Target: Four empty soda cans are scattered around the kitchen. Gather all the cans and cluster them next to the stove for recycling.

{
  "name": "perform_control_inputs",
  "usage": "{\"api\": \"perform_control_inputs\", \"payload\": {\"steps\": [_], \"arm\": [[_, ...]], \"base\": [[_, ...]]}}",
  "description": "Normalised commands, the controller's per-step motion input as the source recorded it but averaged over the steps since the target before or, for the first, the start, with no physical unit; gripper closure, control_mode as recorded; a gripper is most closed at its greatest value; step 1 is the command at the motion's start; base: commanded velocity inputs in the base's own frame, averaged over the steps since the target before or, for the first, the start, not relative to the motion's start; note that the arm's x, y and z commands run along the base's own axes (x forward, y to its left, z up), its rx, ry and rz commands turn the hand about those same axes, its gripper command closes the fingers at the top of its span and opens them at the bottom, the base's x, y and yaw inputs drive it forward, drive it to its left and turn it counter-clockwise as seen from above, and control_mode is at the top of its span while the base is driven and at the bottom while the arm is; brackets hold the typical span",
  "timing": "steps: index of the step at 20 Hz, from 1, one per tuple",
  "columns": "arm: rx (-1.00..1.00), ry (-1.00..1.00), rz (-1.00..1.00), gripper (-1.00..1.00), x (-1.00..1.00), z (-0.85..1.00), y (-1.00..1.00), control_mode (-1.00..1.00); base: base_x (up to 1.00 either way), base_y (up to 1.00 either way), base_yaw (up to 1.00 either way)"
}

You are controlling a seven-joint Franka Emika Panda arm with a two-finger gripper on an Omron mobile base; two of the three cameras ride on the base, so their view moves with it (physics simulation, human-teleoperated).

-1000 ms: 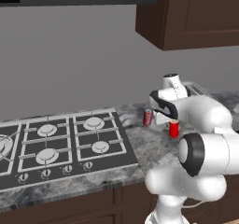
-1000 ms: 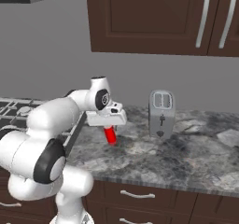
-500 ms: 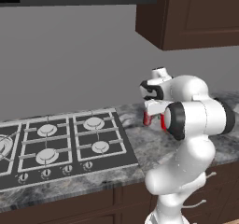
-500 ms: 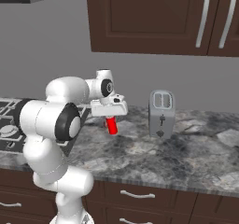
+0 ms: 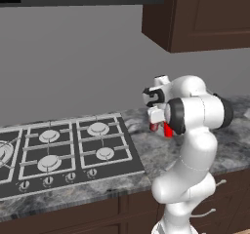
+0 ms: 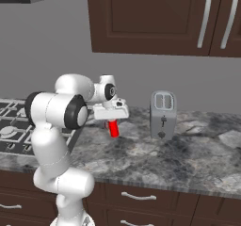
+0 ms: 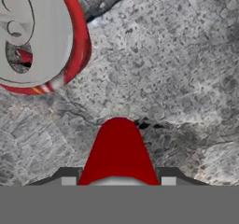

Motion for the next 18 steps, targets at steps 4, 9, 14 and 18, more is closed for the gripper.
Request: {"api": "perform_control_inputs", "payload": {"steps": [4, 9, 14, 18], "arm": [[0.05, 0.0, 0.08, 1.0, 0.23, 0.0, 0.2, -1.0], [0.03, 0.01, 0.03, 1.0, 0.14, 0.0, 0.38, -1.0], [0.01, 0.0, 0.01, 1.0, 0.35, -0.14, 0.18, -1.0], [0.0, 0.0, 0.0, 1.0, 0.31, -0.32, 0.0, -1.0]], "base": [[0.0, 0.0, 0.0], [0.0, 0.0, 0.0], [0.0, 0.0, 0.0], [0.0, 0.0, 0.0]]}}
